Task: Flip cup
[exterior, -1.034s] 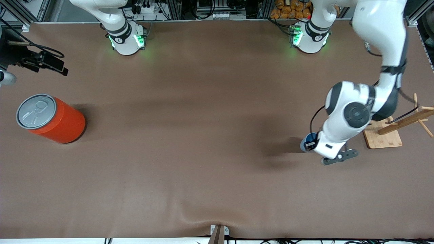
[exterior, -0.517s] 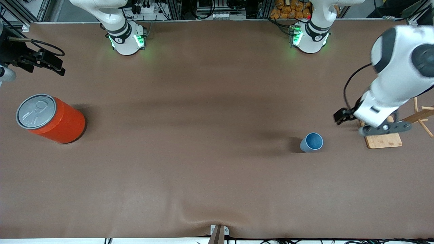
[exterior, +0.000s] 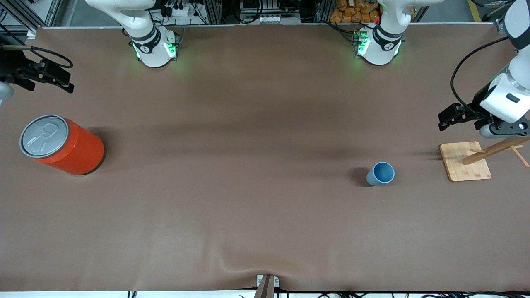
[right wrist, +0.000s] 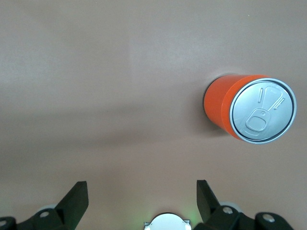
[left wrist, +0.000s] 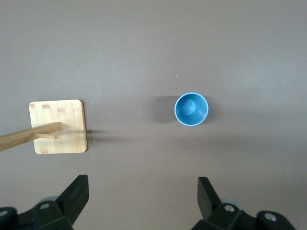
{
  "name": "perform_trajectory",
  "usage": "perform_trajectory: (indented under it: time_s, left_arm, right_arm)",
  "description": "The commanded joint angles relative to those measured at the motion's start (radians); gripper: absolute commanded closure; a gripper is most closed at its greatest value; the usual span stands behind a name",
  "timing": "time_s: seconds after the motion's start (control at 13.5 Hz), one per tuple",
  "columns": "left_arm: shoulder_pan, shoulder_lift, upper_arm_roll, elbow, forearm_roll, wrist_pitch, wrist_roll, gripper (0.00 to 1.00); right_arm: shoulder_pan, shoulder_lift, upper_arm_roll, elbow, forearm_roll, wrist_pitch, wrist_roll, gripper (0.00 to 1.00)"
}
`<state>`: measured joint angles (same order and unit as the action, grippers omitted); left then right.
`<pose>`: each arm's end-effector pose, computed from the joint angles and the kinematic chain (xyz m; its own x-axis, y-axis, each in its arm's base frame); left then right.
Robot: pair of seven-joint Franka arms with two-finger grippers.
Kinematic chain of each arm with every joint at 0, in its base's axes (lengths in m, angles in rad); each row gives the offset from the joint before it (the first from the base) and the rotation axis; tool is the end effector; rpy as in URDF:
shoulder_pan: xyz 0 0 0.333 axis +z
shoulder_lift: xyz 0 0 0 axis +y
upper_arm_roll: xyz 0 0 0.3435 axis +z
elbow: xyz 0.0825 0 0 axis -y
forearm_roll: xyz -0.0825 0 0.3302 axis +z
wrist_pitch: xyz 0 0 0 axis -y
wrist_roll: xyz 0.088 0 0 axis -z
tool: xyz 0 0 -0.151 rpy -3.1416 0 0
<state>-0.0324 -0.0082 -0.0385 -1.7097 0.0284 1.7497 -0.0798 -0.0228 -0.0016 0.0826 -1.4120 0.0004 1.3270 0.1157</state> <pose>0.5120 -0.0326 0.5694 0.9987 0.0039 0.0502 0.0051 -0.9997 -0.0245 0.4690 0.0282 0.6530 0.9950 -0.0560 -0.0828 -0.0554 -0.9984 0.0094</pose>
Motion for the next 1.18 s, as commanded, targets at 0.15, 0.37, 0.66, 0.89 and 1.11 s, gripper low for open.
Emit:
perform_trajectory:
  time_s: [0.15,0.37,0.66,0.89,1.11]
  left_arm:
    - [-0.006,0.002,-0.006,0.070,-0.016,-0.082,0.031,0.00]
    - [-0.004,0.002,-0.009,0.085,-0.016,-0.085,0.031,0.00]
    - [-0.003,-0.004,-0.008,0.093,-0.015,-0.099,0.061,0.00]
    - [-0.003,-0.001,-0.008,0.108,-0.015,-0.148,0.066,0.00]
    - [-0.001,-0.003,-0.008,0.123,-0.012,-0.160,0.066,0.00]
  right_arm:
    - [-0.019,-0.006,0.016,-0.010,-0.003,0.021,-0.019,0.00]
    - [-0.017,-0.006,0.016,-0.010,-0.003,0.021,-0.019,0.00]
    - [-0.019,-0.006,0.016,-0.010,-0.005,0.020,-0.021,0.00]
    - [-0.020,-0.006,0.016,-0.010,-0.005,0.020,-0.021,0.00]
    - [-0.026,-0.006,0.016,-0.010,-0.005,0.015,-0.022,0.00]
